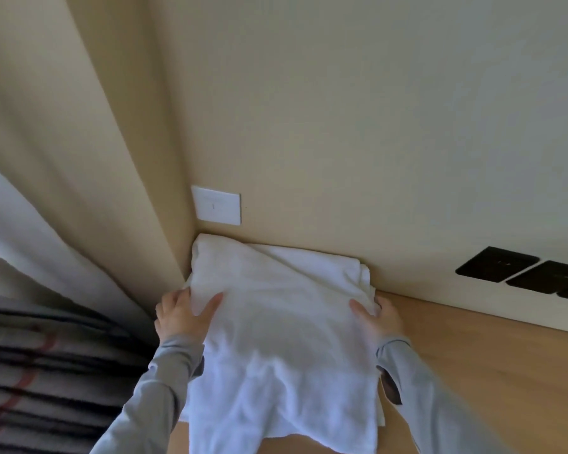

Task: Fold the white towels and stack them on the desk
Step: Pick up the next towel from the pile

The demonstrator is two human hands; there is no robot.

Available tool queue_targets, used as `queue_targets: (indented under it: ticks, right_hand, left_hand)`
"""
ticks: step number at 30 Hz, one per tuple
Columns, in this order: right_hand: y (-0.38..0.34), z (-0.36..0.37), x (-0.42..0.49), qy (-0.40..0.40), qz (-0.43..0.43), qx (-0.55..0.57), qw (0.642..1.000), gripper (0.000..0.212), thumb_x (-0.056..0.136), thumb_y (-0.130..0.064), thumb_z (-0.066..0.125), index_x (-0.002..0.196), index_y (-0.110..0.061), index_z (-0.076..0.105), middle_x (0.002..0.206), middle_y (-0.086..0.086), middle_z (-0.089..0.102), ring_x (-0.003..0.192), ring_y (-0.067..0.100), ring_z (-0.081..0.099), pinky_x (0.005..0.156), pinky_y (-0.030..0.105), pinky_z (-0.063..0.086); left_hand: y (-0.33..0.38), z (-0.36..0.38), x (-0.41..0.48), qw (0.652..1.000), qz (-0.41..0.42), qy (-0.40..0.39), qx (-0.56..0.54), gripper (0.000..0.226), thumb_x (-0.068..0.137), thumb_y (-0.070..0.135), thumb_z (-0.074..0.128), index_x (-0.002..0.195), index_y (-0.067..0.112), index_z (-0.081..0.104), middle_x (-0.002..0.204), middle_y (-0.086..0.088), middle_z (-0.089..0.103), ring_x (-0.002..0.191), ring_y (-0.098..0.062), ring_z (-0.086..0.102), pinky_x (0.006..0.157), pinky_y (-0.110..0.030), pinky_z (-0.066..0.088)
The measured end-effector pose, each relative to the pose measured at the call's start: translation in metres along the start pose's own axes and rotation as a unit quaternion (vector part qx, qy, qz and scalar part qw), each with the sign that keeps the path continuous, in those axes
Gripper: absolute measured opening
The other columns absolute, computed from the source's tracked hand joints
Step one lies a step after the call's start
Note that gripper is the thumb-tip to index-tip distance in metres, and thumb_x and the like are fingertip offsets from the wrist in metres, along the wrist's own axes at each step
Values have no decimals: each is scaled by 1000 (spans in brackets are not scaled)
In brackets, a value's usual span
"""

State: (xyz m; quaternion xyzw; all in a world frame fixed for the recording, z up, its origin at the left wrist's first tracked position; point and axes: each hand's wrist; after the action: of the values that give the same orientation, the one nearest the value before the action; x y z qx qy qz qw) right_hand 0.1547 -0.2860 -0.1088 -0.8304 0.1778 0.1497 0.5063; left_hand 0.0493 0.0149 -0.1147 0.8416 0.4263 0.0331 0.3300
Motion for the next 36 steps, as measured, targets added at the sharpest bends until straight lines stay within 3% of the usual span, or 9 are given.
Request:
queue_targets:
  ticks: [7, 12, 16, 18, 20, 24, 28, 31, 36]
  right_hand:
    - [-24, -3, 9, -18, 74, 13, 997, 40, 71, -37, 81, 92, -7, 65, 85, 7, 68, 83, 27, 65, 82, 40, 55]
    - [-39, -7, 0, -66, 42, 77, 994, 21, 77, -19, 77, 88, -15, 60, 78, -1, 64, 67, 13, 61, 45, 17, 46]
    - [-40, -11, -16, -61, -64, 137, 987, 14, 83, -8, 70, 96, -6, 68, 89, 10, 69, 76, 19, 67, 67, 27, 54]
    - [-40, -19, -25, -53, -103, 156, 981, 10, 83, -6, 68, 94, -5, 69, 85, 9, 70, 78, 22, 66, 71, 30, 54]
    - [-41, -29, -34, -54, -137, 175, 973, 7, 84, -5, 67, 90, -7, 69, 84, 7, 71, 78, 20, 67, 72, 32, 55]
    - [-46, -55, -55, -42, -192, 207, 959, 5, 85, -3, 65, 89, -3, 68, 80, 7, 69, 76, 17, 65, 68, 28, 54]
    - [-53, -89, -78, -40, -240, 227, 943, 4, 86, -5, 65, 89, -4, 67, 83, 9, 70, 77, 18, 67, 68, 30, 56]
    - [-52, -124, -96, -32, -277, 222, 934, 4, 86, -7, 65, 88, -9, 68, 83, 4, 71, 78, 17, 68, 67, 27, 56]
    - [-41, -196, -129, -12, -322, 233, 918, 10, 87, -10, 64, 89, -18, 69, 82, -4, 73, 79, 12, 69, 67, 23, 55]
  left_hand:
    - [26, -4, 40, 976, -126, -92, -154, 77, 75, 60, 64, 125, 3, 51, 121, -19, 57, 111, -39, 52, 91, -41, 40]
    - [46, -9, 40, 966, -109, -123, -198, 71, 80, 48, 67, 125, -4, 51, 123, -22, 56, 100, -36, 52, 81, -34, 36]
    - [53, -21, 17, 971, -56, -91, -216, 54, 85, 43, 63, 118, 0, 56, 101, -12, 55, 87, -26, 46, 78, -33, 36]
    - [56, -31, 5, 965, -39, -75, -247, 39, 84, 41, 65, 95, 4, 60, 86, -7, 56, 85, -26, 50, 74, -31, 37]
    - [62, -46, -9, 958, -21, -54, -279, 36, 82, 39, 68, 78, 5, 58, 77, -7, 57, 79, -26, 52, 69, -30, 39]
    - [79, -74, -43, 950, 31, -5, -311, 39, 82, 38, 69, 75, 1, 60, 70, -7, 54, 66, -21, 49, 57, -27, 40]
    - [103, -96, -85, 945, 56, 43, -321, 48, 81, 36, 70, 53, 10, 40, 53, 0, 36, 50, -15, 34, 47, -26, 30]
    - [123, -106, -121, 936, 88, 66, -335, 49, 81, 36, 70, 54, 11, 37, 53, -1, 34, 51, -17, 32, 46, -27, 29]
    - [155, -110, -189, 910, 182, 88, -363, 42, 83, 36, 68, 71, -4, 57, 64, -6, 46, 53, -14, 39, 43, -17, 35]
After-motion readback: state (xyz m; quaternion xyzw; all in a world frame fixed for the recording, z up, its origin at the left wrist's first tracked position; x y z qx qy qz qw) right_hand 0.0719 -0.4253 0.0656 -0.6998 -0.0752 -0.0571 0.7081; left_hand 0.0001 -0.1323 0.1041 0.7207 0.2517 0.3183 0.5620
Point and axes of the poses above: each hand's wrist, its own x-axis towards the middle knuckle, its own z-axis out of the palm, y = z × x
